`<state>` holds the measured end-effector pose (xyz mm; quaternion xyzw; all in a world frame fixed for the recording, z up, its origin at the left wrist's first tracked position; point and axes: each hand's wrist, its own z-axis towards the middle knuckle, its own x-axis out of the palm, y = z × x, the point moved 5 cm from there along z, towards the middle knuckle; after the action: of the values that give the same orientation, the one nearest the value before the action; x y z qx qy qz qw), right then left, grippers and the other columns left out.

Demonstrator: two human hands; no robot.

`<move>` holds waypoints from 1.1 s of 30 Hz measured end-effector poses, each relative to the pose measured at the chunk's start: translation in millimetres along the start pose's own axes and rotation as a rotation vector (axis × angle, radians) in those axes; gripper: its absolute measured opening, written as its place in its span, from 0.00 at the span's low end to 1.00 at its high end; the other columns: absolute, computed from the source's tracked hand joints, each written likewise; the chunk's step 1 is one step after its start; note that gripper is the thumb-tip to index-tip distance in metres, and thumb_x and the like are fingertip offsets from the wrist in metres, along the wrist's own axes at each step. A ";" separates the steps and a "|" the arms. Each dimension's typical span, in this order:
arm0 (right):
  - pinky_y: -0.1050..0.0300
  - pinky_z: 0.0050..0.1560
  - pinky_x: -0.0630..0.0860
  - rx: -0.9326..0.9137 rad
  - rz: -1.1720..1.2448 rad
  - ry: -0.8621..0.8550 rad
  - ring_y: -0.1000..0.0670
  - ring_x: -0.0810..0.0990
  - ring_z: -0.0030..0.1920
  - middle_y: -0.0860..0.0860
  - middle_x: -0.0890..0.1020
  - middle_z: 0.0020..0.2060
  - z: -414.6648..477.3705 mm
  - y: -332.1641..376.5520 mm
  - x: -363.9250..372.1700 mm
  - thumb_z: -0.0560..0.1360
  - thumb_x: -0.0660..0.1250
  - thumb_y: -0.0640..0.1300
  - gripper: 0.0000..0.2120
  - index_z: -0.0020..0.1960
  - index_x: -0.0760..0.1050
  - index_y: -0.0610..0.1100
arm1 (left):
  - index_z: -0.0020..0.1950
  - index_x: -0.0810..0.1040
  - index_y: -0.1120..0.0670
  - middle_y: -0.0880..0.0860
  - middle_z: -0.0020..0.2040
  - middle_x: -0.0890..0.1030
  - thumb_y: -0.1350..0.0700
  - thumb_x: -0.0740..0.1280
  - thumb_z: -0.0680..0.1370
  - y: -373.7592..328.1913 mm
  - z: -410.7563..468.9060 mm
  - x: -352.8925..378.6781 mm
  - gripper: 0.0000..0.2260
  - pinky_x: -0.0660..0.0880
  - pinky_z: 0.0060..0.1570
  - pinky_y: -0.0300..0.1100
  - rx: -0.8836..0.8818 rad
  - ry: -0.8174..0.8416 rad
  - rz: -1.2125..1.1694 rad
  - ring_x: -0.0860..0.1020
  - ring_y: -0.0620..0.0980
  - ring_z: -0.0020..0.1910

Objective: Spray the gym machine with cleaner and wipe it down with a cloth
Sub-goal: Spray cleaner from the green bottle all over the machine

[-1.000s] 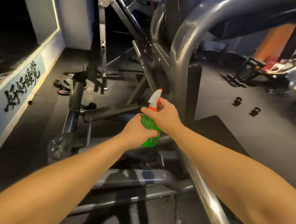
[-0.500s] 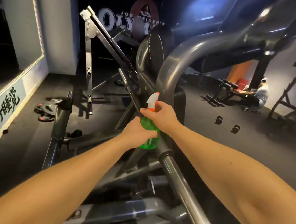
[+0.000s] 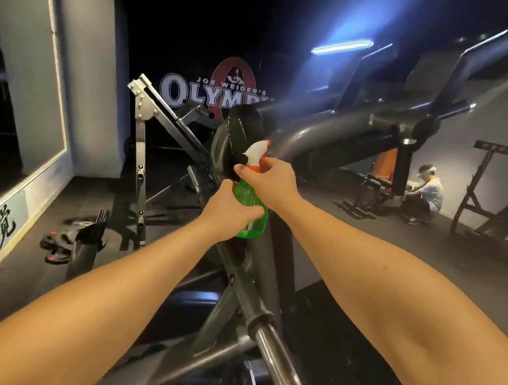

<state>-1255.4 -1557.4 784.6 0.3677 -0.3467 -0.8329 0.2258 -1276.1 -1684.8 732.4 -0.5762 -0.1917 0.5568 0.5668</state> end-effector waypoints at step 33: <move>0.54 0.54 0.80 0.055 0.104 -0.176 0.55 0.83 0.51 0.55 0.83 0.49 -35.7 -26.1 -95.2 0.71 0.79 0.56 0.20 0.57 0.77 0.51 | 0.66 0.66 0.48 0.46 0.57 0.78 0.53 0.78 0.71 -53.8 -6.1 72.8 0.29 0.75 0.48 0.38 0.202 0.197 -0.089 0.79 0.44 0.55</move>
<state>-1171.4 -1494.8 791.1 0.2809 -0.4063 -0.8393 0.2273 -1226.5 -1610.2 746.6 -0.5591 -0.1034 0.4884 0.6619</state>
